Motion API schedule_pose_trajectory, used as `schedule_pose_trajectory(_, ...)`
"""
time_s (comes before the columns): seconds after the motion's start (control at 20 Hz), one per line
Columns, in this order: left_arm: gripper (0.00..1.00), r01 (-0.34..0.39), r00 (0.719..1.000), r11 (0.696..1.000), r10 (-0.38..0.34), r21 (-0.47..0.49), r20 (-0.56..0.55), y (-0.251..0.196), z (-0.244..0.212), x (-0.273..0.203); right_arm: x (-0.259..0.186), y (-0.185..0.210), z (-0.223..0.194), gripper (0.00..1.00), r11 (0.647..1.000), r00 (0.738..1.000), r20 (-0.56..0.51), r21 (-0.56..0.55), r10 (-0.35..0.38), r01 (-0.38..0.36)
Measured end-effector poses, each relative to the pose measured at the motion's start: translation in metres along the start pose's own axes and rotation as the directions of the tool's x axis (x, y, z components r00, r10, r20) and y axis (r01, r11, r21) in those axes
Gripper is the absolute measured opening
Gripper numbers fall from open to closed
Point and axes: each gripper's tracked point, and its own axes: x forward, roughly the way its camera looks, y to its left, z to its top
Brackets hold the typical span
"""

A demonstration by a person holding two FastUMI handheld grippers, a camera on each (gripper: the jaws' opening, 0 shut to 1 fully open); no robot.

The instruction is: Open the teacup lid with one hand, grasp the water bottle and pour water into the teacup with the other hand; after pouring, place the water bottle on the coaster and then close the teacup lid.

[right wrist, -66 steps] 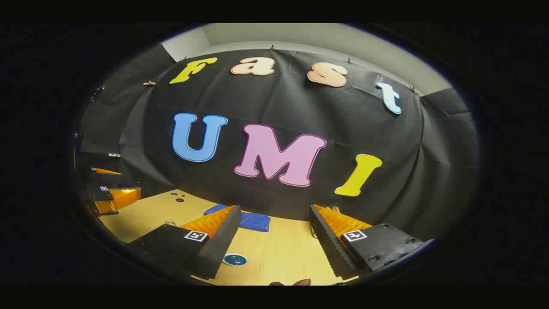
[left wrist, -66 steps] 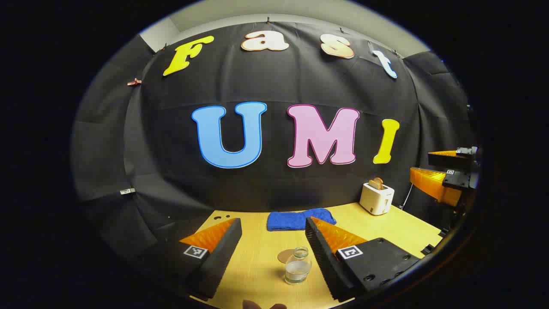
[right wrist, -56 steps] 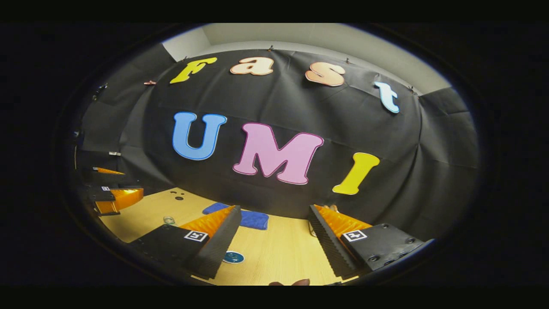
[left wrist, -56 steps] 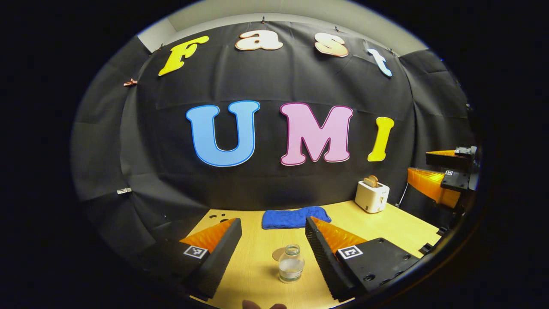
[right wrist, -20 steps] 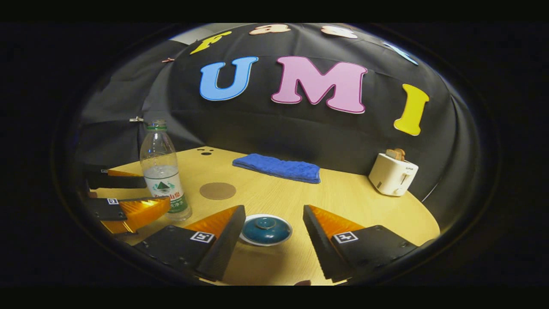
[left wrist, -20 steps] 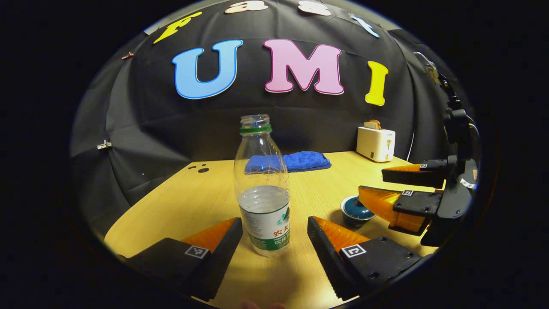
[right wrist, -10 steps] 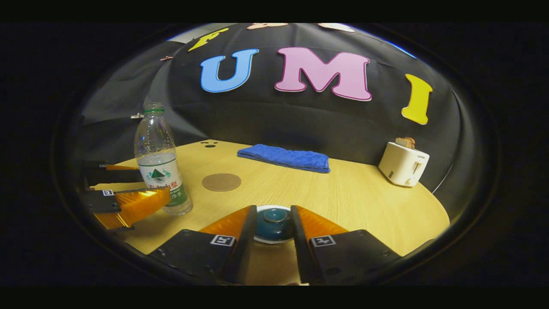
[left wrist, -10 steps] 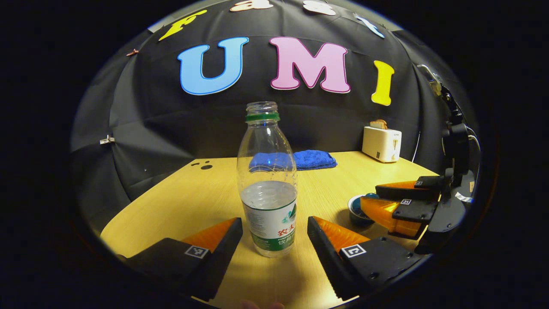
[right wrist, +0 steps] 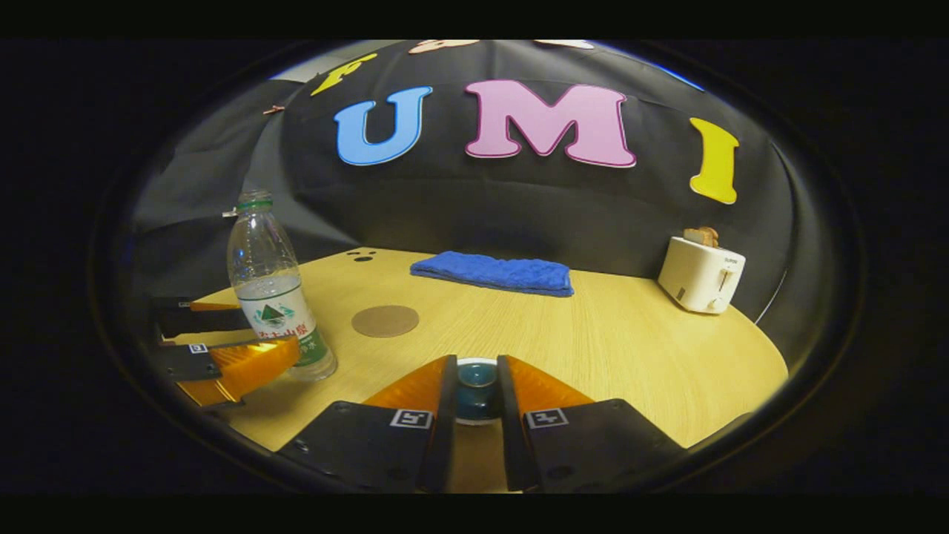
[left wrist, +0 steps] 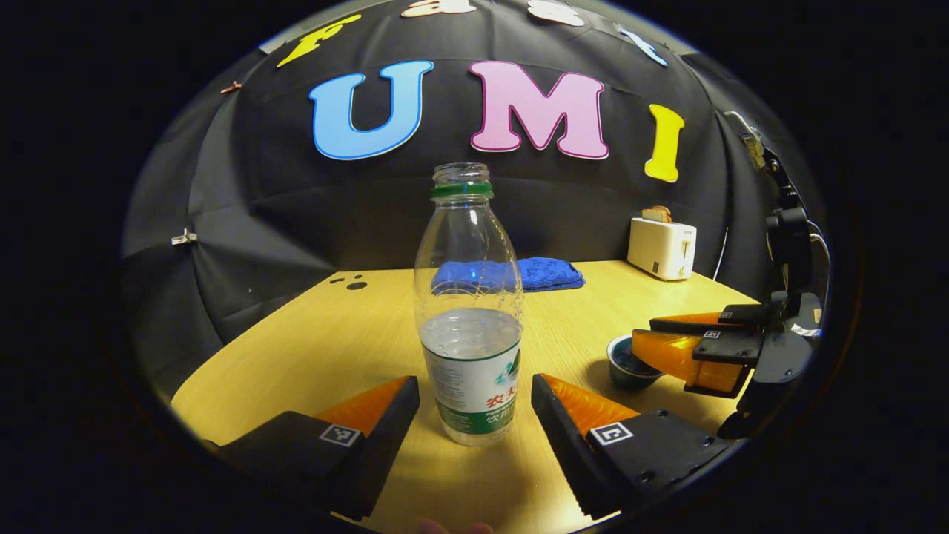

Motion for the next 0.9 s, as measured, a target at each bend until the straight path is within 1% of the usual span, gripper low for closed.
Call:
schedule_pose_trajectory(0.05,0.96,0.003,1.0,1.0,-0.003,0.002,-0.001,-0.001,0.0,0.001,-0.001,-0.001,0.004,0.36,1.0,1.0,0.01,0.003,-0.002,0.002)
schedule_pose_trajectory(0.1,0.96,0.004,1.0,1.0,-0.004,0.004,0.001,-0.002,0.001,0.002,-0.002,-0.002,0.007,0.31,1.0,1.0,0.022,0.007,-0.008,0.007)
schedule_pose_trajectory(0.15,0.96,0.005,1.0,1.0,-0.005,0.005,0.004,-0.003,0.001,0.003,-0.002,-0.005,0.011,0.31,1.0,0.999,0.031,0.011,-0.015,0.014)
schedule_pose_trajectory(0.2,0.96,0.005,1.0,1.0,-0.005,0.006,0.006,-0.003,0.002,0.005,-0.005,-0.009,0.015,0.35,1.0,0.999,0.037,0.015,-0.026,0.025)
schedule_pose_trajectory(0.3,0.96,-0.001,1.0,1.0,0.001,0.005,0.007,-0.002,0.001,0.009,-0.011,-0.022,0.025,0.31,0.998,0.997,0.058,0.024,-0.055,0.054)
schedule_pose_trajectory(0.35,0.96,-0.01,1.0,1.0,0.01,0.001,0.005,0.0,0.0,0.01,-0.016,-0.029,0.03,0.36,0.997,0.995,0.066,0.022,-0.07,0.068)
schedule_pose_trajectory(0.45,0.96,-0.028,1.0,0.999,0.028,-0.015,0.0,0.004,-0.001,0.013,-0.025,-0.047,0.033,0.27,0.995,0.993,0.069,0.004,-0.098,0.098)
schedule_pose_trajectory(0.5,0.96,-0.031,0.999,0.999,0.031,-0.022,-0.006,0.003,-0.003,0.015,-0.029,-0.055,0.032,0.31,0.994,0.992,0.063,-0.001,-0.106,0.106)
schedule_pose_trajectory(0.55,0.96,-0.042,0.999,0.999,0.041,-0.025,-0.013,0.004,-0.005,0.017,-0.034,-0.064,0.031,0.31,0.994,0.992,0.057,-0.005,-0.113,0.113)
schedule_pose_trajectory(0.6,0.94,-0.05,0.999,0.998,0.049,-0.029,-0.018,0.005,-0.003,0.013,-0.037,-0.073,0.029,0.31,0.993,0.992,0.05,-0.008,-0.117,0.118)
schedule_pose_trajectory(0.65,0.78,-0.056,0.998,0.998,0.055,-0.031,-0.019,0.005,-0.003,0.016,-0.04,-0.081,0.027,0.31,0.992,0.991,0.046,-0.013,-0.123,0.124)
schedule_pose_trajectory(0.7,0.8,-0.059,0.998,0.998,0.057,-0.034,-0.03,0.004,-0.003,0.017,-0.044,-0.09,0.025,0.27,0.991,0.99,0.04,-0.02,-0.133,0.133)
schedule_pose_trajectory(0.75,0.78,-0.07,0.997,0.997,0.069,-0.027,-0.041,0.005,-0.004,0.017,-0.047,-0.099,0.024,0.31,0.99,0.99,0.037,-0.022,-0.139,0.14)
schedule_pose_trajectory(0.8,0.77,-0.085,0.995,0.996,0.085,-0.002,-0.054,0.007,-0.004,0.015,-0.051,-0.106,0.023,0.3,0.989,0.989,0.035,-0.022,-0.145,0.146)
schedule_pose_trajectory(0.85,0.77,-0.098,0.993,0.994,0.101,0.041,-0.061,0.01,-0.003,0.014,-0.055,-0.114,0.022,0.3,0.988,0.988,0.034,-0.023,-0.15,0.151)
schedule_pose_trajectory(0.9,0.77,-0.112,0.991,0.988,0.118,0.103,-0.058,0.011,0.001,0.012,-0.058,-0.121,0.021,0.35,0.988,0.988,0.032,-0.028,-0.153,0.154)
